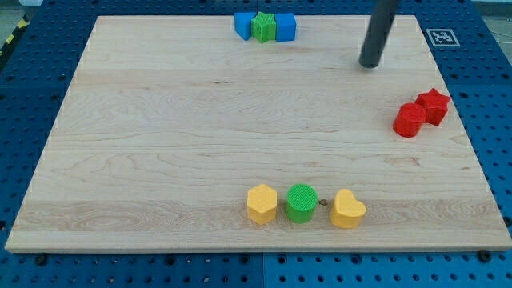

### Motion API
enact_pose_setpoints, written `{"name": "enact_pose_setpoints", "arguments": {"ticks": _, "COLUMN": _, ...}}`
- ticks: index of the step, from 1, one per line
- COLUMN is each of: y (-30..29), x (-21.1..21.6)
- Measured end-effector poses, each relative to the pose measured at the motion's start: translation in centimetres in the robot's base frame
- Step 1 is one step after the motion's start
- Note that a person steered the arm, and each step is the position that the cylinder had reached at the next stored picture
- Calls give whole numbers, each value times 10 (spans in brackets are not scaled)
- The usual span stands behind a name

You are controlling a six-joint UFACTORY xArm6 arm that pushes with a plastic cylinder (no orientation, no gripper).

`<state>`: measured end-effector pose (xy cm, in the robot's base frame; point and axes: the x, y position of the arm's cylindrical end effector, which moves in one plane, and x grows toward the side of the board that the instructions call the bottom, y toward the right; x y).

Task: Slide the red star vertically to the top of the green circle

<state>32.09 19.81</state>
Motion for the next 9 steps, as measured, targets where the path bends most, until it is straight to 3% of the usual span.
{"name": "enact_pose_setpoints", "arguments": {"ticks": 3, "y": 104, "x": 49}}
{"name": "enact_pose_setpoints", "arguments": {"ticks": 5, "y": 133, "x": 105}}
{"name": "enact_pose_setpoints", "arguments": {"ticks": 6, "y": 132, "x": 124}}
{"name": "enact_pose_setpoints", "arguments": {"ticks": 9, "y": 79, "x": 99}}
